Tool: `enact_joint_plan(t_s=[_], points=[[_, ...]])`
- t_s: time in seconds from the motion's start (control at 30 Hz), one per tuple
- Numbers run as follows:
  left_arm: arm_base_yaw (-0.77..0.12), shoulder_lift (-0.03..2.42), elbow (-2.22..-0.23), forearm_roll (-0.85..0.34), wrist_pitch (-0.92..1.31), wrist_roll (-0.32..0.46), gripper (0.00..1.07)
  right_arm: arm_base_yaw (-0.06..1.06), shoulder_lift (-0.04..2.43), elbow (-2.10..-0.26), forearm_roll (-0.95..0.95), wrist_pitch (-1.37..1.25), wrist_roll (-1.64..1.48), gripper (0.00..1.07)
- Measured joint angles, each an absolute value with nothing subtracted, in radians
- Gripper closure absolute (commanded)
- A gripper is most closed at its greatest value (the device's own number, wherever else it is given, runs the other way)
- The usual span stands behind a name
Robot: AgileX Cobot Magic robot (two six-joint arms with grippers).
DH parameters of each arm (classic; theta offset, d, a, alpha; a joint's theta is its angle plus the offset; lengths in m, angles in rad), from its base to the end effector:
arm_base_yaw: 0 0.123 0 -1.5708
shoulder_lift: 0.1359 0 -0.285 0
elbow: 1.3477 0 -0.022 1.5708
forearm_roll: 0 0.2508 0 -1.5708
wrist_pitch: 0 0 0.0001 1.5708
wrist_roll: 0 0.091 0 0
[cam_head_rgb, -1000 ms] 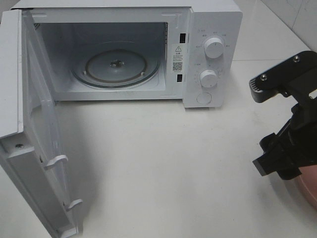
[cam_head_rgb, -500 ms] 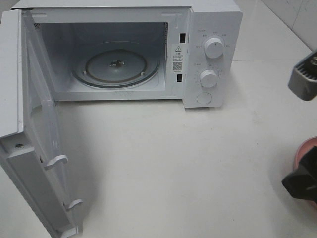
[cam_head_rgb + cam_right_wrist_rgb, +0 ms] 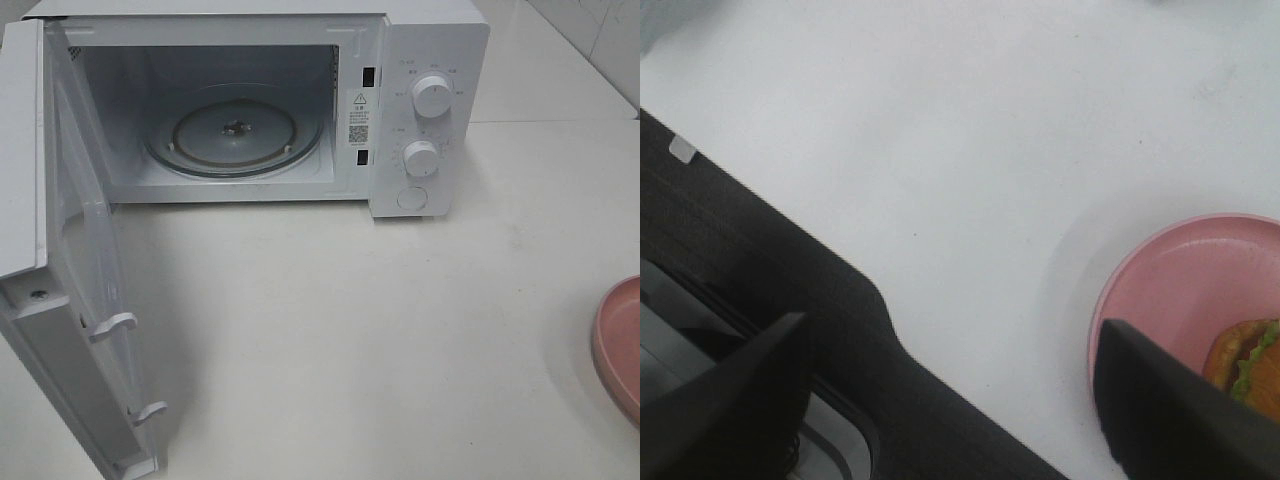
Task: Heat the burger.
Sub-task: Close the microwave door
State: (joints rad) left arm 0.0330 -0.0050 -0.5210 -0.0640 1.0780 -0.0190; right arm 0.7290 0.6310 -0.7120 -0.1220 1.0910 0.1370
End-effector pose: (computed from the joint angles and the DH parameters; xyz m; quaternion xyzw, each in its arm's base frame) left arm -0.0087 -0.0054 0.2818 -0.0202 0.8503 -0.0283 0.5252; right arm 0.0760 0.0547 0.3124 -0.2851 0.9023 0.0787 0.3137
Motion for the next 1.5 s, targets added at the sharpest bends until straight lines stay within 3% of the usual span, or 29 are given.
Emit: enact_joint_plan(t_s=[0.5, 0.8, 1.0, 1.5], points=[[0.033, -0.005, -0.521, -0.064, 1.078, -0.019, 0.09, 0.351, 0.342, -0.518, -0.008, 1.025, 0.13, 0.31], [0.033, -0.005, -0.521, -0.064, 1.078, -0.019, 0.09, 0.162, 0.116, -0.504, 0.033, 1.009, 0.0, 0.31], [0.033, -0.005, -0.521, -0.064, 1.078, -0.019, 0.09, 0.114, 0.0, -0.504, 0.033, 1.007, -0.018, 0.31], [0.033, -0.005, -0.521, -0.064, 1.078, -0.019, 0.09, 0.111, -0.003, -0.504, 0.035, 1.007, -0.018, 0.31]])
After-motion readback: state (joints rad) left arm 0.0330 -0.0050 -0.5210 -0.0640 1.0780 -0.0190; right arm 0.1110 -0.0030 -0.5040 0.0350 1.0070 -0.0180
